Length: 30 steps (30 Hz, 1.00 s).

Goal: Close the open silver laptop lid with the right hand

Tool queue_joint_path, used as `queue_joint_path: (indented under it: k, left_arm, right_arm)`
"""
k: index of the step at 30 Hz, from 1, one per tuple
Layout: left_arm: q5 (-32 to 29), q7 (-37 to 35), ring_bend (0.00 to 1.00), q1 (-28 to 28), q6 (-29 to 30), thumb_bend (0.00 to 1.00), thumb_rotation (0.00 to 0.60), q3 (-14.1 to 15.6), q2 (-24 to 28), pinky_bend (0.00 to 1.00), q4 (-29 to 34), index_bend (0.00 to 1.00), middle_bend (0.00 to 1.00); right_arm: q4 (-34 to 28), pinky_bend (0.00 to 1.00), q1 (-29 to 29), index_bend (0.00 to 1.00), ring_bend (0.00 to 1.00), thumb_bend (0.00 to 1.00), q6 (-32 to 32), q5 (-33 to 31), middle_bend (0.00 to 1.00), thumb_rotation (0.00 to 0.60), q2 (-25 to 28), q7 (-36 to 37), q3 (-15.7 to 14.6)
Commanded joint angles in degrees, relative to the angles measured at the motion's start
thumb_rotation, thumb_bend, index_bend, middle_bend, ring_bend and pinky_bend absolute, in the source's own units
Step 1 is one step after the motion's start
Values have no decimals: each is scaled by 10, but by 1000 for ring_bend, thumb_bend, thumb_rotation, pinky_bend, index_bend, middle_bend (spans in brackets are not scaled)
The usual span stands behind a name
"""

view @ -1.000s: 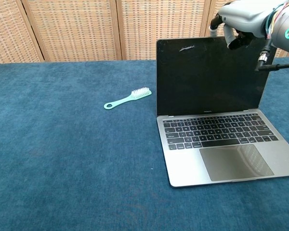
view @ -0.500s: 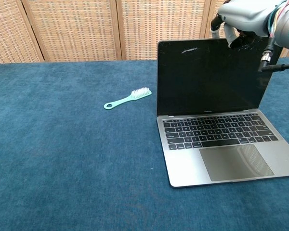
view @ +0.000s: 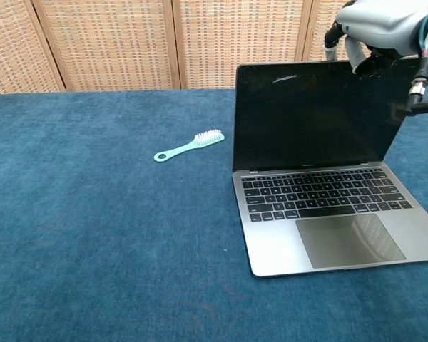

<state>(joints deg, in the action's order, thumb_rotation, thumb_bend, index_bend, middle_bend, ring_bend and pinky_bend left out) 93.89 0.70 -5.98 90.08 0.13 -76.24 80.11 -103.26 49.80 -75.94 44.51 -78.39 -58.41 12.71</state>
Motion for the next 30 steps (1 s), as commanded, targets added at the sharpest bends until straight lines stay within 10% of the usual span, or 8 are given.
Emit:
queue_joint_path:
  k: [1,30]
  left_arm:
    - [1,1,0,0,1,11,600,0,0,0,0,0,0]
    - [10,6,0,3,10,11,600,4,2,0,6,0,0]
  right_arm:
    - [-8,125,-6,416,70,1000,-7,5,257,600,5,-3,-8]
    - [-113,136,-77,416,71,1000,-76,86,258,600,33,-15,-76]
